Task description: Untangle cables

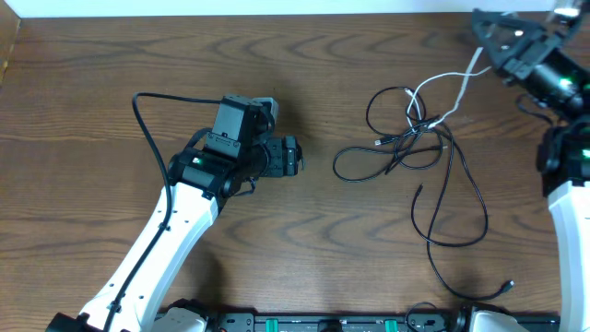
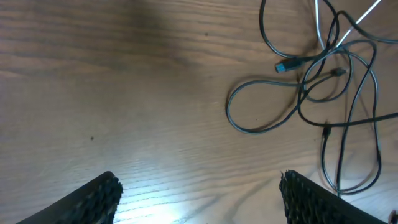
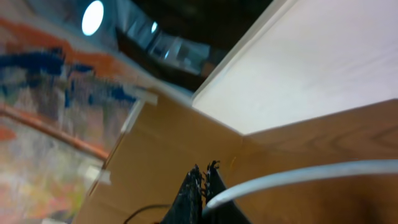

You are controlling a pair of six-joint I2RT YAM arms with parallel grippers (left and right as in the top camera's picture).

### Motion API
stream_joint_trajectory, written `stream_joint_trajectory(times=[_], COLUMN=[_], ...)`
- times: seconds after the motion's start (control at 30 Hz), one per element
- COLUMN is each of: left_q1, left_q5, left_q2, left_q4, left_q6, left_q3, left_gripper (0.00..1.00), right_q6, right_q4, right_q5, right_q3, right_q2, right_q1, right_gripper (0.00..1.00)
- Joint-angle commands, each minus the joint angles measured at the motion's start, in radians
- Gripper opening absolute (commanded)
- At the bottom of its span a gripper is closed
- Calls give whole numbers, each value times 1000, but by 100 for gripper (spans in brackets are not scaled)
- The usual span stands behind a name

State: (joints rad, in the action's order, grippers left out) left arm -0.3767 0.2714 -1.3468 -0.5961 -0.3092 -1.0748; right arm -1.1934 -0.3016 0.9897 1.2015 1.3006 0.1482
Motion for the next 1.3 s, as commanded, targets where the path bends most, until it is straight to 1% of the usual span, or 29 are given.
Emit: stream_joint_trajectory(times=[0.0,0.1,0.13,0.2,0.43,0.63,0.73,0.87,1.13,1.27], left_q1=[-10,-39,-55,-86,-203,-255,-288,-333,-378,-382], left_q5=[37,93,104,106,100,77,80,80,78,79], left_q2=[-5,-5,-5,-5,-37,-156,-232,-287,-331,-359], left_q4=[8,22,31,54,222,320,397,490,613,645], left_q6=[39,179,211,231,249,248,249,249,257,257], left_q3=[-9,-9,-9,-9,26,26,26,26,26,26], left_gripper=[82,82,82,82,83,83,83,83,83,83], right_q6=[32,32,31,31,19,16,17,18,24,24], right_q4=[0,0,0,0,0,0,0,0,3,3], right_q5=[-47,-67,-69,-71,-79,-82,-86,-86,-86,-86], right_q3=[23,23,23,23,23,23,23,23,23,23], right_q2=[-5,-5,-5,-5,-5,-5,-5,-5,-5,-5], right_q1=[-55,-71,-74,-78,-79,-77,-75,-75,-75,-76], right_gripper=[1,1,1,1,1,1,1,1,1,1])
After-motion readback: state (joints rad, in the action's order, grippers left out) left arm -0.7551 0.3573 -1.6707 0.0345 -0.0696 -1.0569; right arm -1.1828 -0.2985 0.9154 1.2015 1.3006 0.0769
